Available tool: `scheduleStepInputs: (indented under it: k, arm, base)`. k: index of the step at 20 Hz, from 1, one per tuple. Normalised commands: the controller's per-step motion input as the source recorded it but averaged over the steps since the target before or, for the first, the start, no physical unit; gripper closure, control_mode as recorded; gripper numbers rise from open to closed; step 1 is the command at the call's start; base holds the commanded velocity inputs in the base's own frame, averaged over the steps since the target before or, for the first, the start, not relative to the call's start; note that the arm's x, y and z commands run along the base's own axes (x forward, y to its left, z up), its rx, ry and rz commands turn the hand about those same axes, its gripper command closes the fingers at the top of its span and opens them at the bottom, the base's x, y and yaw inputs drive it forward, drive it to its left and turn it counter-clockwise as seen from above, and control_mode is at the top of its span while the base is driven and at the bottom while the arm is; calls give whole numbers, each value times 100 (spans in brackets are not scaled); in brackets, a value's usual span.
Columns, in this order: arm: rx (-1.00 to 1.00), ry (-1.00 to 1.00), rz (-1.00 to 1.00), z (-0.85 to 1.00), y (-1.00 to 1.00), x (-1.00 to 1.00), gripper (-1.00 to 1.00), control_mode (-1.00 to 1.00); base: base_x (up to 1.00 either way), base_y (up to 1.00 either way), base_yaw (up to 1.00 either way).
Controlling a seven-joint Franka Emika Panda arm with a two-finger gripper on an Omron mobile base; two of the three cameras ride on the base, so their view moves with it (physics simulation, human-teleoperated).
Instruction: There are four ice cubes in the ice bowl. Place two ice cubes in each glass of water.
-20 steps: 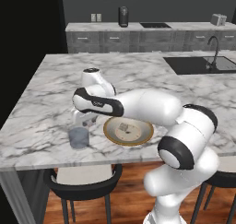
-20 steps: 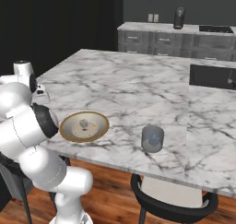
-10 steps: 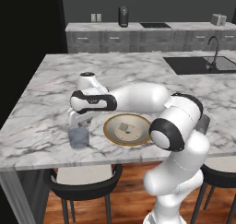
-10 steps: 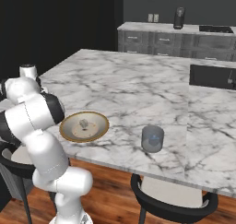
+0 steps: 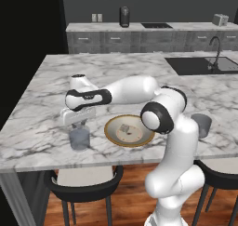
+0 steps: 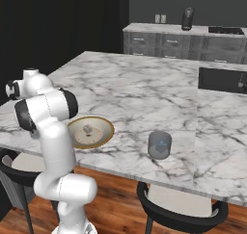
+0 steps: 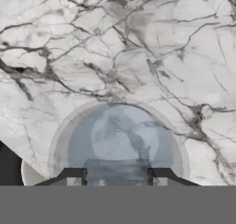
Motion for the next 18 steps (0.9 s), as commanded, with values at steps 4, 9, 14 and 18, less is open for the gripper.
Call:
scheduleStepInputs:
  k: [4, 9, 14, 18]
  arm:
    - [-8, 11, -1, -38, 0, 13, 100, -100]
    - [-3, 3, -1, -19, 0, 0, 100, -100]
    - [0, 0, -2, 0, 0, 0, -100, -100]
    - [0, 0, -2, 0, 0, 0, -100, -100]
  base:
    - [0, 0, 0]
    - [0, 0, 0]
    - [0, 0, 0]
    - [0, 0, 0]
